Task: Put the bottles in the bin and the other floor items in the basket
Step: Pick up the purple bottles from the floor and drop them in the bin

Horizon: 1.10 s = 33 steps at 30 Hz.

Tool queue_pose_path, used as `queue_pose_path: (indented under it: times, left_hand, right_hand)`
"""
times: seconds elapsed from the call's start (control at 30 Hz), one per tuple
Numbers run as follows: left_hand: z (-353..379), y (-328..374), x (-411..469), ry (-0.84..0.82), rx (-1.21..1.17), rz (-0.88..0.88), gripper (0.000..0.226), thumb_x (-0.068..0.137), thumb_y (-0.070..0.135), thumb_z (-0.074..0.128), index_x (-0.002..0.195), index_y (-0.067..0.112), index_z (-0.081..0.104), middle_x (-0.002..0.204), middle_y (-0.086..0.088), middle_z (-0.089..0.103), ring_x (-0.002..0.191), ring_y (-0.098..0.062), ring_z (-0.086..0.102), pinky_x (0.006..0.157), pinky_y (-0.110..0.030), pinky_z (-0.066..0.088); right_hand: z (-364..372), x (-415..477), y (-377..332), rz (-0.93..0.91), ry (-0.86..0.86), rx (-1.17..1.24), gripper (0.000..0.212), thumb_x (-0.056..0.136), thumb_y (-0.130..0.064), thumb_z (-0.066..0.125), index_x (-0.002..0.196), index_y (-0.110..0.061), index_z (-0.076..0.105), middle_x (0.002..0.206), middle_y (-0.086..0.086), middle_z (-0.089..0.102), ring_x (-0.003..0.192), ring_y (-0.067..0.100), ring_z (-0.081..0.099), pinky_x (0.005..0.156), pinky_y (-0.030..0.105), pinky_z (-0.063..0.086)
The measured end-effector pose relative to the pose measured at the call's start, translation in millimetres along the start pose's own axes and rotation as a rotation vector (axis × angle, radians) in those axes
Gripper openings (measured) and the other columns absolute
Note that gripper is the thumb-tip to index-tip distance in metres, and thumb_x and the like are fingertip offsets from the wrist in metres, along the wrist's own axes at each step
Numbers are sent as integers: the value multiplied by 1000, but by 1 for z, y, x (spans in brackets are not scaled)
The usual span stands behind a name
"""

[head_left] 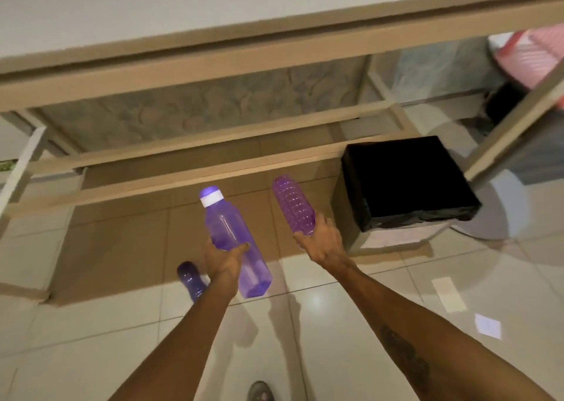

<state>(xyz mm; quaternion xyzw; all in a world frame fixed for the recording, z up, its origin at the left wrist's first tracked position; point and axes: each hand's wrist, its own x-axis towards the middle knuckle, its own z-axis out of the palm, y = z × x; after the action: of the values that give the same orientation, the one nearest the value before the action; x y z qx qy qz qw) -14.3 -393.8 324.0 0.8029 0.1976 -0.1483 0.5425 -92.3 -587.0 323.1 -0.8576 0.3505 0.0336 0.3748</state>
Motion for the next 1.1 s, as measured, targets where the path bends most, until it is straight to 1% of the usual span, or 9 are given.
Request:
queue_pose_path:
  times: [0.07,0.2,0.37,0.53,0.7,0.8,0.83,0.97,1.1]
  left_hand:
    - [22,10,-8,-67,4,17,81,66,13,89,136,11,48,127,-12,64,110,-34,64,97,-49,53]
    - [63,27,-18,-184,17,50,86,66,10,89,139,11,44,128,-12,62,109,-34,65,96,-51,54]
    - [105,39,-19,-318,18,102,81,64,9,89,133,14,48,123,-12,64,103,-35,67,90,-55,56]
    - [141,40,-13,-425,37,125,79,66,9,89,132,21,47,123,-9,64,104,-32,66,90,-55,56]
    - [176,40,-10,-464,87,130,86,68,9,88,139,19,42,129,-10,61,110,-36,64,92,-56,55]
    - [199,40,-7,-495,99,127,86,68,10,88,139,21,42,129,-8,60,110,-34,63,91,-55,56]
    - [206,41,-6,-502,103,126,86,67,10,88,138,22,42,128,-7,60,111,-34,63,90,-55,56]
    - [239,47,-1,-506,101,123,85,67,12,89,136,29,42,126,-2,60,110,-31,63,89,-56,56]
    - [272,48,-6,-462,107,147,85,68,10,87,138,27,41,128,-3,59,112,-32,61,91,-58,55]
  right_hand:
    - [-20,2,16,56,51,21,72,81,-53,67,138,-18,39,123,6,49,101,19,55,85,33,55]
    - [-56,7,43,141,144,48,74,82,-54,64,140,-17,39,125,9,49,105,25,57,88,39,58]
    - [-85,20,68,277,252,85,69,84,-54,60,137,-13,40,123,13,50,108,31,54,92,43,53]
    - [-105,32,93,382,328,141,70,84,-55,59,136,-11,41,123,13,51,110,31,54,95,45,52]
    - [-127,46,125,436,346,138,70,86,-50,62,137,-6,42,126,14,51,110,31,54,96,44,51]
    - [-140,62,146,464,322,111,69,89,-50,61,141,-9,41,131,18,47,116,35,52,96,40,49]
    - [-145,68,152,464,314,107,69,90,-50,60,142,-10,40,133,18,47,118,36,52,97,41,49]
    - [-167,99,176,434,310,131,69,91,-49,61,143,-10,39,132,19,54,118,38,55,97,47,51]
    - [-184,128,203,362,275,130,69,89,-48,67,141,-11,42,129,14,57,113,35,59,93,44,54]
